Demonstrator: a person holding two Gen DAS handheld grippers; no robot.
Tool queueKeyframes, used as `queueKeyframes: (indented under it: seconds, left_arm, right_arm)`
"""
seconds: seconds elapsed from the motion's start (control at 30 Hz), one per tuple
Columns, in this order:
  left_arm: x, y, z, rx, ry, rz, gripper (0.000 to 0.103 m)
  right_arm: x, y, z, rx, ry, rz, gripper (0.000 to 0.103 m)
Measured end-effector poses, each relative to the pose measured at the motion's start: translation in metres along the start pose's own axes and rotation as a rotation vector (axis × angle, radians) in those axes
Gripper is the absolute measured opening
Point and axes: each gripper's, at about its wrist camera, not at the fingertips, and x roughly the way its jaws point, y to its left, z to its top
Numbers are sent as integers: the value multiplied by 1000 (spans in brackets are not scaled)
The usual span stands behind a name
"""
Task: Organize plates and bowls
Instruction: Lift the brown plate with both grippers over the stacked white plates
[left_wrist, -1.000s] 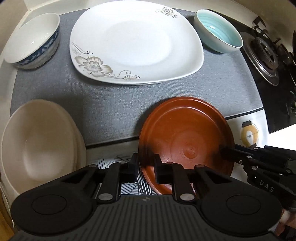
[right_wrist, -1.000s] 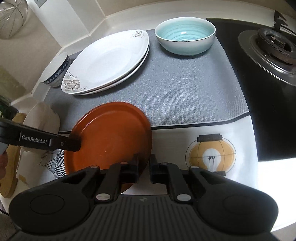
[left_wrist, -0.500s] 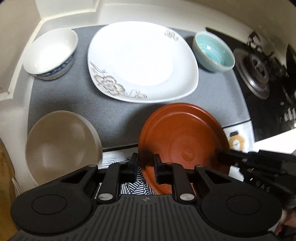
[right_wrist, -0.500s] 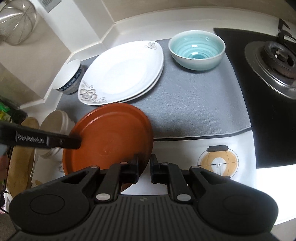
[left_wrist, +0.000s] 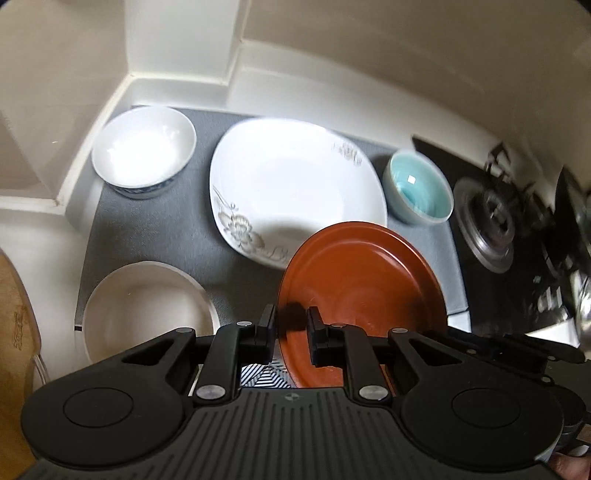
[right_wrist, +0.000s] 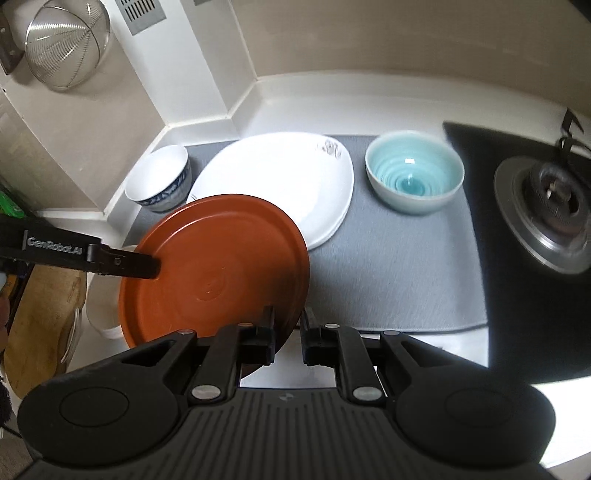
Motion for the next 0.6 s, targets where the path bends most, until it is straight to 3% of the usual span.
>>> queueKeyframes:
  seconds: [0.27,0.6]
  left_arm:
    - [-24,6,5,-27,-83,-39,18]
    - [-37,11,41,-54,-160,-46,19]
  right_arm:
    - [-18,19,10,-89,-15,-14,15]
    - [-33,31,49,-109,-95,-31,16]
